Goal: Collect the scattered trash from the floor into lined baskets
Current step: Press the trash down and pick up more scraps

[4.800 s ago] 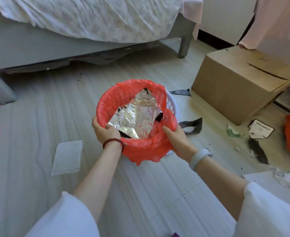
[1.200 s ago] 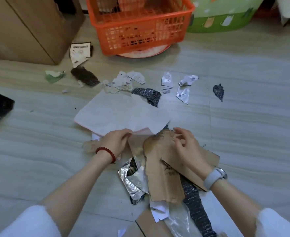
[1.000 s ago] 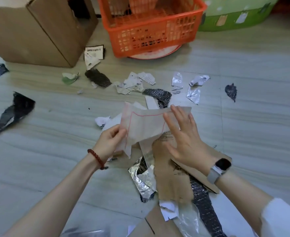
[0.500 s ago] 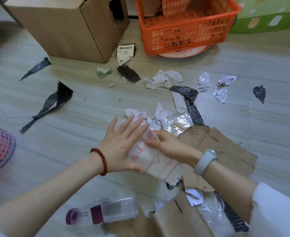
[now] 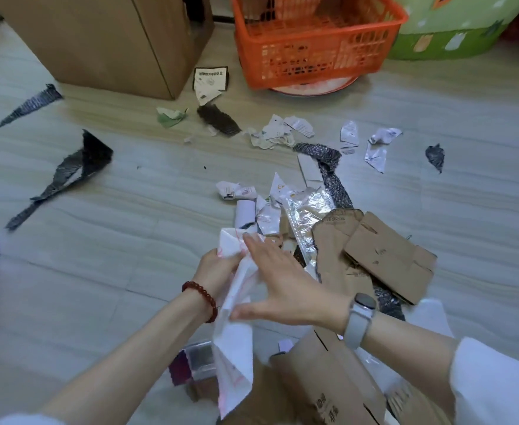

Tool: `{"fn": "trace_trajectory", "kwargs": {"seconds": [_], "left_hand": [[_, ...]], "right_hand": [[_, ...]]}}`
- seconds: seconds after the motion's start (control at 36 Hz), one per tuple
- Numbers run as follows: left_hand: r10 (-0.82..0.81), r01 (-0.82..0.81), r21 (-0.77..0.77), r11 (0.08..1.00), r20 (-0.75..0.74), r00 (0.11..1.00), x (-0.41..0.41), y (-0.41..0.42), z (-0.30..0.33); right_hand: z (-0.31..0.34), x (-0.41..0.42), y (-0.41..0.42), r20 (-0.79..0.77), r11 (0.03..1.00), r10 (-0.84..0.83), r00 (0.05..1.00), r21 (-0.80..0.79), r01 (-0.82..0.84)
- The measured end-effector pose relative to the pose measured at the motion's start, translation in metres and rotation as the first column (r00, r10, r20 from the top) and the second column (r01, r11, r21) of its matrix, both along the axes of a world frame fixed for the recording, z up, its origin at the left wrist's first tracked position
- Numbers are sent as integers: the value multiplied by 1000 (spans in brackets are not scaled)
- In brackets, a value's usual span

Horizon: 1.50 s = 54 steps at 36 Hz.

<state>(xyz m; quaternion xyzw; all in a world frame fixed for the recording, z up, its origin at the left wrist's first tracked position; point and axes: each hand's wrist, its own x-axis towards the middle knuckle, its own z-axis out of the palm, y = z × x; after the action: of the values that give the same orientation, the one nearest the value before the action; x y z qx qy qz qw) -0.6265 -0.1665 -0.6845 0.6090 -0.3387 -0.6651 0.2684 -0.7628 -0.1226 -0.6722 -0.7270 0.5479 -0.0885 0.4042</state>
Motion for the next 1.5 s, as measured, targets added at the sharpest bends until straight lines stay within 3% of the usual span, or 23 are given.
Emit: {"fn": "trace_trajectory", "kwargs": {"seconds": [0.06,0.11,0.17,0.22,0.28,0.33,0.39,0.44,0.5,0.58,0.64,0.72,0.78,0.86,0.94,1.06,1.14,1.22,1.42,1.5], "left_hand": [[50,-29,183,983,-111,993,7,-1,-11],[105,-45,286,957,-197,975,18,-2,-18],[111,-30,297,954,-259,959,24,-1,-15],[22,11,192,981,-172,985,25,0,-9],[-76,76,5,997,160,984,28,1,-5],[-36,130,-211,969,401,915,34,-1,0],[-48,251,-402,881,450,892,36,2,7],[-206,481,-486,730,514,833,28,7,9],[-339,632,-523,573,551,763,17,14,2],[-393,651,-494,577,531,751,9,15,-19],[-364,651,-484,584,561,743,4,17,-24],[-268,598,-520,610,575,773,-5,24,-23],[-233,603,-494,627,620,749,-9,28,-22],[-284,651,-394,649,669,687,-16,34,-33],[-337,676,-363,641,658,673,-30,39,-44],[-367,691,-389,609,634,680,-52,38,-49],[-404,725,-390,567,636,658,-60,34,-56],[-426,727,-380,572,620,659,-62,34,-58],[-454,683,-368,631,539,710,-63,37,-57],[-484,690,-386,612,507,713,-68,38,-54]], "right_hand": [[-5,5,-5,-34,1000,26,999,-12,-27],[-14,11,-7,-70,992,31,997,-123,-40],[-19,16,-8,-65,965,20,998,-259,-37],[-24,18,-7,-39,950,-12,999,-313,-1],[-26,14,-6,33,970,-141,990,-196,144],[-33,2,-9,28,954,-290,957,-74,291],[-34,-10,-14,53,932,-361,931,54,358],[-29,-13,-17,249,915,-386,888,226,334],[-14,-11,-17,464,879,-401,790,439,188],[1,-14,-12,546,768,-397,738,637,-59],[4,-26,-8,544,738,-401,737,669,-93],[10,-59,-6,475,751,-495,728,655,83],[11,-93,-2,351,789,-548,760,519,329],[-5,-150,15,65,693,-712,699,225,685],[-42,-196,57,-254,607,-765,591,22,795],[-79,-214,117,-547,530,-694,468,51,846],[-101,-205,144,-618,510,-612,493,168,843],[-112,-198,153,-707,548,-515,484,163,821],[-115,-199,135,-461,456,-773,436,74,887],[-115,-193,133,-504,515,-737,451,14,857]]}}
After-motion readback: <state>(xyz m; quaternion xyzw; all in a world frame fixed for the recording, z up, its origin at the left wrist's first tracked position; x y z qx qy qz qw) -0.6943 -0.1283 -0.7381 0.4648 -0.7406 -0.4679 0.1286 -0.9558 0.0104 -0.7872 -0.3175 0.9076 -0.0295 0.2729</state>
